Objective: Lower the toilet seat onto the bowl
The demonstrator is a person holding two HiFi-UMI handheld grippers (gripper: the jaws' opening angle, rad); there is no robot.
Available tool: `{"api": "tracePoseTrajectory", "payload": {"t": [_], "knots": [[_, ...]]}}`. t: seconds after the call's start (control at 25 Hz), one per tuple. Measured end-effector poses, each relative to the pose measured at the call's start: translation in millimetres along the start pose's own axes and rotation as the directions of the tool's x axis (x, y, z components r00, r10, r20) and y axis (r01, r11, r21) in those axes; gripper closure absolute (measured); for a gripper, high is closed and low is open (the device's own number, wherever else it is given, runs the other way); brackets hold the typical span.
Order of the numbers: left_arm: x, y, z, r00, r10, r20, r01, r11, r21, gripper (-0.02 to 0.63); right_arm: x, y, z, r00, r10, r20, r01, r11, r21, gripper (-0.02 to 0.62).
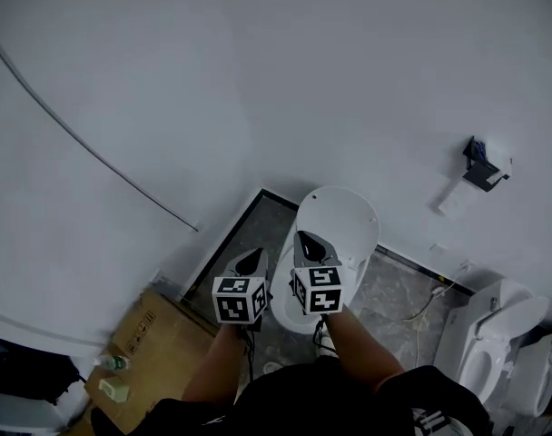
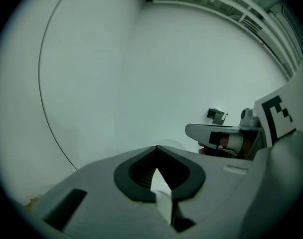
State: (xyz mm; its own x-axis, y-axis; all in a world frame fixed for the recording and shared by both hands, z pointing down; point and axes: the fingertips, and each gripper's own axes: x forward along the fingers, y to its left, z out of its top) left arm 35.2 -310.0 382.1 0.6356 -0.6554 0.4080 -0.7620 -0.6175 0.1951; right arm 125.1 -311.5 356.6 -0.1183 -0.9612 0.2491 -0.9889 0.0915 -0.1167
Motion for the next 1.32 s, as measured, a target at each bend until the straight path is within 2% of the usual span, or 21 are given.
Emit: {"api": "tracePoseTrajectory", "payload": {"t": [0.2, 0.52, 0.76, 1.08, 1.32], "knots": [[-6, -5, 34, 0.998, 0.023, 0.059, -0.024, 0.999, 0.021, 0.597, -5, 6, 40, 0.998, 0.049, 0.050, -0.047, 0.997, -0.056, 0.589], [10, -15, 56, 0.997, 0.037, 0.073, -0.040, 0.999, 0.028, 0.597, 0, -13, 62, 0.997, 0.061, 0.047, -0.056, 0.993, -0.108, 0.590], [13, -18, 74, 0.995, 0.020, 0.098, -0.024, 0.999, 0.040, 0.597, 5, -10, 70, 0.997, 0.037, 0.065, -0.028, 0.990, -0.139, 0.589], [19, -12, 69, 0.996, 0.009, 0.084, -0.012, 0.999, 0.033, 0.597, 16, -12, 67, 0.998, 0.033, 0.053, -0.026, 0.992, -0.126, 0.589], [28, -17, 84, 0.994, -0.027, 0.106, 0.019, 0.996, 0.082, 0.597, 25, -18, 76, 0.997, 0.031, 0.074, -0.019, 0.988, -0.153, 0.589]]}}
